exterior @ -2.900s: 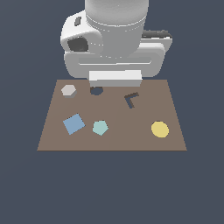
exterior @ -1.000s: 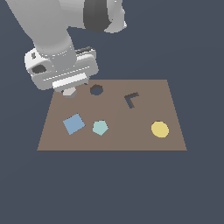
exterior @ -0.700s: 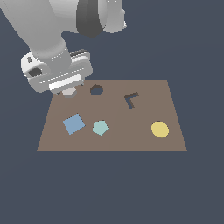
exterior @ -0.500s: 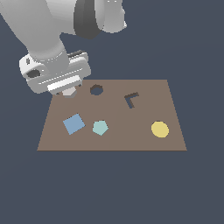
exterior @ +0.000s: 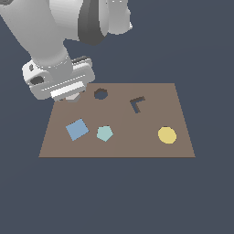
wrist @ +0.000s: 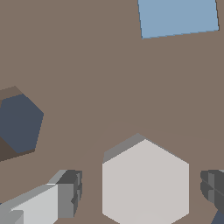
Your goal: Insert a designated object into the corresponding slot on a board.
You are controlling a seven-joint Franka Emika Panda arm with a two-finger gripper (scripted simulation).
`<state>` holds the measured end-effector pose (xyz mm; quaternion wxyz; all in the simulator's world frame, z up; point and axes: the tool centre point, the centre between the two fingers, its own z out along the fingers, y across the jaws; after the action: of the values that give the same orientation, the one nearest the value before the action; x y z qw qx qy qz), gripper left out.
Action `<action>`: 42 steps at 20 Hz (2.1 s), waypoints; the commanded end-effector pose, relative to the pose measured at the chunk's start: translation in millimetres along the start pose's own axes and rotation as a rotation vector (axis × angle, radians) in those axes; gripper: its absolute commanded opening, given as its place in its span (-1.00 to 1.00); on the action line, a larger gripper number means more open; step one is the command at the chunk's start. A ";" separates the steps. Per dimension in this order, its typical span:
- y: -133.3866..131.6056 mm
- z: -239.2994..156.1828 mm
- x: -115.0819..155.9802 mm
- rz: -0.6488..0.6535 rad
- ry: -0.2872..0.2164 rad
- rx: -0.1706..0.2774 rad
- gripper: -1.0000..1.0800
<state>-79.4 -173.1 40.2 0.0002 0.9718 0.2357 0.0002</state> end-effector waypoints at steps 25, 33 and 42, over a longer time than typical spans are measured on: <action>-1.4 6.7 -0.6 0.016 -0.001 0.001 -1.00; -10.2 6.1 -3.3 0.118 -0.001 0.001 -1.00; -29.8 4.8 -5.8 0.335 -0.001 0.000 -1.00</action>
<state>-96.4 -152.7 34.9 -0.0001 0.9958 0.0916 -0.0003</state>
